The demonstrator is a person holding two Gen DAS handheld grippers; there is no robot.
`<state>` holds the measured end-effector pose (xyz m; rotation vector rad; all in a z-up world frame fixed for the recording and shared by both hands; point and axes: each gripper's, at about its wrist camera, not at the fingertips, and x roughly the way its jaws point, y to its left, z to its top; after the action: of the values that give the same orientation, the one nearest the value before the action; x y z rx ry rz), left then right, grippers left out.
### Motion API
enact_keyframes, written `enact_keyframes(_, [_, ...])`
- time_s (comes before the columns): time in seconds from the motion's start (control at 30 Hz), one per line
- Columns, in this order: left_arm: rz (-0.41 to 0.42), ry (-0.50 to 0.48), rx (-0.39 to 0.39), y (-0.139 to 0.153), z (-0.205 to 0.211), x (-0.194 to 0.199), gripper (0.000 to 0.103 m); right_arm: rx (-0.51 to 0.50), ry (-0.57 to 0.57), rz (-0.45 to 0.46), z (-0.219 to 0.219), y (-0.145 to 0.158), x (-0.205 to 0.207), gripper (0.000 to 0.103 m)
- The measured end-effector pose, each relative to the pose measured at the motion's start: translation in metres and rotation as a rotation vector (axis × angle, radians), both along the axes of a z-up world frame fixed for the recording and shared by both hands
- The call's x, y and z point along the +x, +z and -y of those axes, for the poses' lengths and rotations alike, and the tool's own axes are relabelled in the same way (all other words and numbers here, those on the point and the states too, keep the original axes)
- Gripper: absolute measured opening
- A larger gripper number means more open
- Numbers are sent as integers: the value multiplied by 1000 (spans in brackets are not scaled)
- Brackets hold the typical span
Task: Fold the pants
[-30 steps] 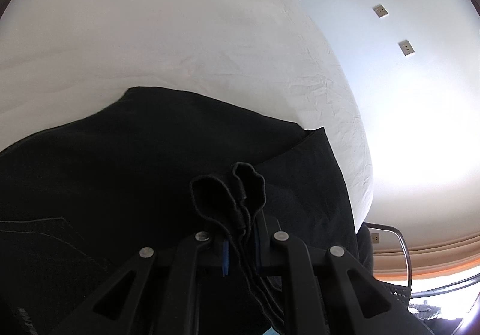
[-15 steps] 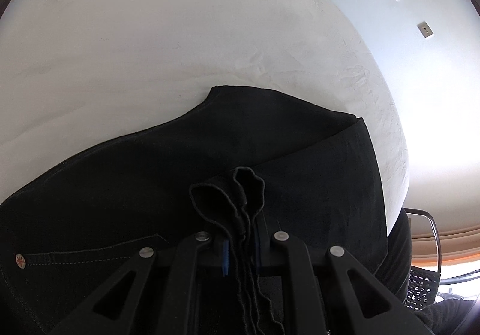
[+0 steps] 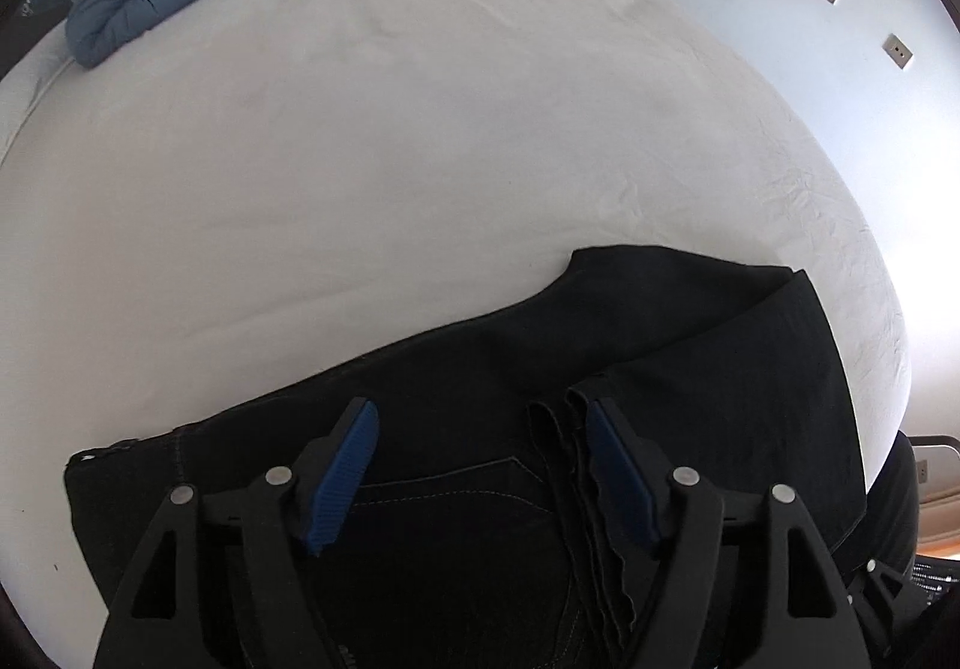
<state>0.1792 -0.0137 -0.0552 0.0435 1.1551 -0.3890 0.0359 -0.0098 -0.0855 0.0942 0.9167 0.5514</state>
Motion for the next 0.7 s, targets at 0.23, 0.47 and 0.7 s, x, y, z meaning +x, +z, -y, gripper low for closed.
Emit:
enact_keyframes(0.23, [168,-125,83,15,55,-83,74,425,-178,-184,155,9,72,41])
enact_keyframes(0.47, [71,-85,99,-47,60,-101,68,588,-159,-306,233,-22,150,28])
enact_keyframes(0.7, [56,-70,79,-53,56,-102,71,618,-172,-418,263,-69,176,26])
